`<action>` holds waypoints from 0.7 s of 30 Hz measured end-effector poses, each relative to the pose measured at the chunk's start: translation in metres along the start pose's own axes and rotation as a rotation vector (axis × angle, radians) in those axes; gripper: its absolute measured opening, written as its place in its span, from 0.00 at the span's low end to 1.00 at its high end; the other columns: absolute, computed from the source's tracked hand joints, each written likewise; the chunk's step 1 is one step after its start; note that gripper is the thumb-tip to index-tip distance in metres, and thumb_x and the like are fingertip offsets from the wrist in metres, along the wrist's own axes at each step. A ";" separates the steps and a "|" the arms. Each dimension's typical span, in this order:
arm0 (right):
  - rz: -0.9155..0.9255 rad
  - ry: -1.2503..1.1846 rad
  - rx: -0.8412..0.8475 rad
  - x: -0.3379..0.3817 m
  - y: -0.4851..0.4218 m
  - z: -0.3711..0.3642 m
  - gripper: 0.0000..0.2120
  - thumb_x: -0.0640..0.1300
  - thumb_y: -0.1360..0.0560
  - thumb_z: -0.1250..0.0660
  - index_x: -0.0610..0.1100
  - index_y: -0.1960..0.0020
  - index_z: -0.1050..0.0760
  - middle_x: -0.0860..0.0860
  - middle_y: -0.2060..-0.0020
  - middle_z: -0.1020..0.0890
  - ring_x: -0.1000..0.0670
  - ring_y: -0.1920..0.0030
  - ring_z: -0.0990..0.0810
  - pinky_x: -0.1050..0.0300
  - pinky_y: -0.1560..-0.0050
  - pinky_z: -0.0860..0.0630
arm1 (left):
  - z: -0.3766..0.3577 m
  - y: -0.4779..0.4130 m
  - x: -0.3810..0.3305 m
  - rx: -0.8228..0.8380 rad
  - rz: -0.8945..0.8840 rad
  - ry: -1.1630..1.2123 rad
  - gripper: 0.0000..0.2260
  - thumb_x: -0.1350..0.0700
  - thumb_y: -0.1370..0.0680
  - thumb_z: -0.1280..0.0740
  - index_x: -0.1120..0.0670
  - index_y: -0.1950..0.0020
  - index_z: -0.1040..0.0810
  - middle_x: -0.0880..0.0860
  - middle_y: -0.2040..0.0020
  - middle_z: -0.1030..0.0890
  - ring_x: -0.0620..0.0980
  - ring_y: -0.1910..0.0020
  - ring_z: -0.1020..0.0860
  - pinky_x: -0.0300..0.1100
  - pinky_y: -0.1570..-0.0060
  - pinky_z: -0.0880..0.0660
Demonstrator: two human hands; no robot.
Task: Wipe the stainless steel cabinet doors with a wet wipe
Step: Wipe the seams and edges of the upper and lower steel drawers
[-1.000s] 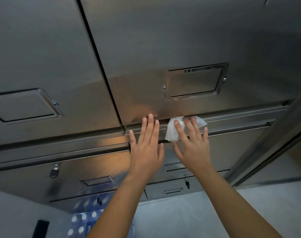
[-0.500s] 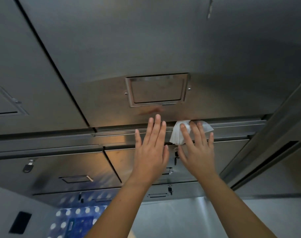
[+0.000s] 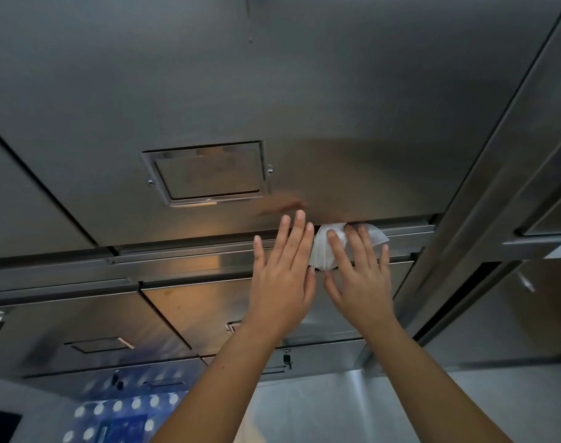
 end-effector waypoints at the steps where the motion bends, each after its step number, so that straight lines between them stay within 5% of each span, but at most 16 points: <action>1: -0.001 -0.002 -0.002 -0.005 0.000 0.001 0.28 0.51 0.26 0.41 0.45 0.28 0.36 0.41 0.31 0.31 0.42 0.28 0.38 0.33 0.35 0.38 | -0.002 -0.002 -0.004 0.001 0.000 -0.001 0.27 0.52 0.23 0.46 0.56 0.24 0.45 0.51 0.23 0.48 0.48 0.23 0.55 0.64 0.34 0.54; 21: -0.004 -0.014 -0.064 -0.115 0.008 0.013 0.27 0.49 0.26 0.40 0.44 0.28 0.38 0.41 0.32 0.35 0.39 0.29 0.38 0.33 0.38 0.35 | -0.037 -0.019 -0.049 0.048 0.065 -0.042 0.27 0.51 0.23 0.47 0.56 0.24 0.45 0.53 0.23 0.48 0.52 0.24 0.51 0.64 0.35 0.55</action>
Point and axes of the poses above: each hand's wrist, its own y-axis away from the middle knuckle, its own z-axis out of the back of the hand, x = y × z, the point moved 9 cm from there along -y, towards the middle knuckle
